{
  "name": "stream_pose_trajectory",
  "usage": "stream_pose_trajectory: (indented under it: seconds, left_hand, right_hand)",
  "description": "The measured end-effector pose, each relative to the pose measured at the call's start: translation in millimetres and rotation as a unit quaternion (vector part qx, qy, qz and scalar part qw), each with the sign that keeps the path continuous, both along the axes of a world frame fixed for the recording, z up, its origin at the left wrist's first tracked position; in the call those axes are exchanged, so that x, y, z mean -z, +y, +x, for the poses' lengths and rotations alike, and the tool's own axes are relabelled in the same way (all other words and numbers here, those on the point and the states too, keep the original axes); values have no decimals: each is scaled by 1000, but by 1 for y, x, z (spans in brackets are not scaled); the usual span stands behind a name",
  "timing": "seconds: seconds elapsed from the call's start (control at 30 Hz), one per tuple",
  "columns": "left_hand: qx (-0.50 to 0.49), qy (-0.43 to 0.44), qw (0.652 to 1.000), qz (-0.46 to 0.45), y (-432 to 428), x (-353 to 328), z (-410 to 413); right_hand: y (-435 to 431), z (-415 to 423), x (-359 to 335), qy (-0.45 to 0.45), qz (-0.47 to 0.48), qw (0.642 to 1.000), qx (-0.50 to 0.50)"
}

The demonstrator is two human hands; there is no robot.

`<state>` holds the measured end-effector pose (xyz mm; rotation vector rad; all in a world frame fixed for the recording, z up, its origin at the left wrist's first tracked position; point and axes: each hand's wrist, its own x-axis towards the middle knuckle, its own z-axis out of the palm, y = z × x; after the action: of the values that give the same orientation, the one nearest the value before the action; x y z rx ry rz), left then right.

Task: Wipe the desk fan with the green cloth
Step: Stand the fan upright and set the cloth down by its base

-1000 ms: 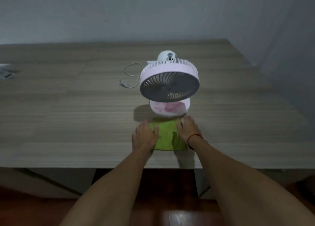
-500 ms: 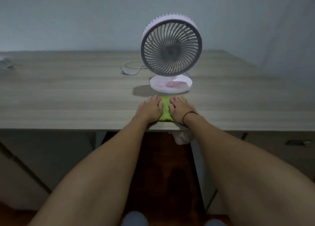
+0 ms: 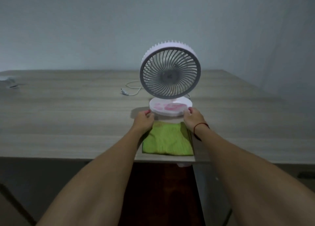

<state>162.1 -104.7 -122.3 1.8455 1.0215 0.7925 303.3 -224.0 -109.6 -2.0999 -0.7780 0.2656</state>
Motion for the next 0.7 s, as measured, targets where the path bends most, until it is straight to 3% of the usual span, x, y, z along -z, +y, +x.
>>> stream_pose_trajectory:
  seconds: [0.2,0.4,0.7]
  left_hand:
    - [30,173,978,113,49,-3,32]
    - [42,195,971,134,79,6,47]
    - [50,284,943,167,66,-4,39]
  right_hand:
    - [39,46,3,-45,-68,996,45]
    - [55,56,11,-80,-93,990,72]
    - [40,45,5,-98,-118,988,33]
